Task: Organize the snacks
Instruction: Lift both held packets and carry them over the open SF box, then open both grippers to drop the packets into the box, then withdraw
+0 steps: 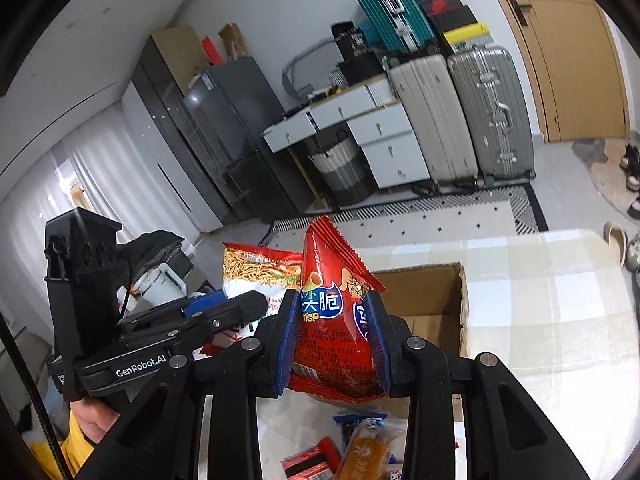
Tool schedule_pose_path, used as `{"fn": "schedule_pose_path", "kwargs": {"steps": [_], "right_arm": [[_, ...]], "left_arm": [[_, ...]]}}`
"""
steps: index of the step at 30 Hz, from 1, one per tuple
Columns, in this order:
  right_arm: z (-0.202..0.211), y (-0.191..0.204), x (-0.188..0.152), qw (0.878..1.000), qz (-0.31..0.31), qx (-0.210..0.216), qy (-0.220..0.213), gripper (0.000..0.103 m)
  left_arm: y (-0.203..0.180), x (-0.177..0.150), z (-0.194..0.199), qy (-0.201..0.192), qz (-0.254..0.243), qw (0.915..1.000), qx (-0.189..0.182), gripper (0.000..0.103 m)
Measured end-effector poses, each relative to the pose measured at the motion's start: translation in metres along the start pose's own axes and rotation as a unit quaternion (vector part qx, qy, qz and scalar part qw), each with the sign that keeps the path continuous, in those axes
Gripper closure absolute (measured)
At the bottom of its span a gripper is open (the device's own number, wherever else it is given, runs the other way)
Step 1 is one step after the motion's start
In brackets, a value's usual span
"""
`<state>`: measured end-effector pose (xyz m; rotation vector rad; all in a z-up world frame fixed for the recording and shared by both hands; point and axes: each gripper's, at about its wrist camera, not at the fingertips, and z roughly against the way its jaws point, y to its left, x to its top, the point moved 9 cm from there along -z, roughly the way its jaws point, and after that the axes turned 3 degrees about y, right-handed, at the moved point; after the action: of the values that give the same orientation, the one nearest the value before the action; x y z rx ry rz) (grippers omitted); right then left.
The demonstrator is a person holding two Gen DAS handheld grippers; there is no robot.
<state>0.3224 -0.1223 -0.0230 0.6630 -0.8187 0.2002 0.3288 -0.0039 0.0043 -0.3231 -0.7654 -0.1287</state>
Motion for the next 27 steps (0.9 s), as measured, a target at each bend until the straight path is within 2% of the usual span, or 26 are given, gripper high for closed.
{"fn": "schedule_pose_path", "kwargs": {"steps": [6, 15, 22, 27], "right_arm": [[-0.031, -0.014, -0.002, 1.0, 0.005, -0.016, 0.021, 0.07], [-0.067, -0.033, -0.018, 0.997, 0.019, -0.048, 0.053, 0.07], [-0.08, -0.041, -0.025, 0.995, 0.027, -0.063, 0.067, 0.07], [-0.085, -0.046, -0.028, 0.994, 0.025, -0.07, 0.074, 0.07]], "left_arm": [[0.016, 0.006, -0.063, 0.028, 0.007, 0.9996, 0.007, 0.071], [0.037, -0.006, -0.143, 0.065, 0.006, 0.9976, 0.023, 0.071], [0.047, -0.014, -0.173, 0.079, 0.006, 0.9963, 0.033, 0.07], [0.047, -0.017, -0.177, 0.075, 0.004, 0.9964, 0.041, 0.07]]}}
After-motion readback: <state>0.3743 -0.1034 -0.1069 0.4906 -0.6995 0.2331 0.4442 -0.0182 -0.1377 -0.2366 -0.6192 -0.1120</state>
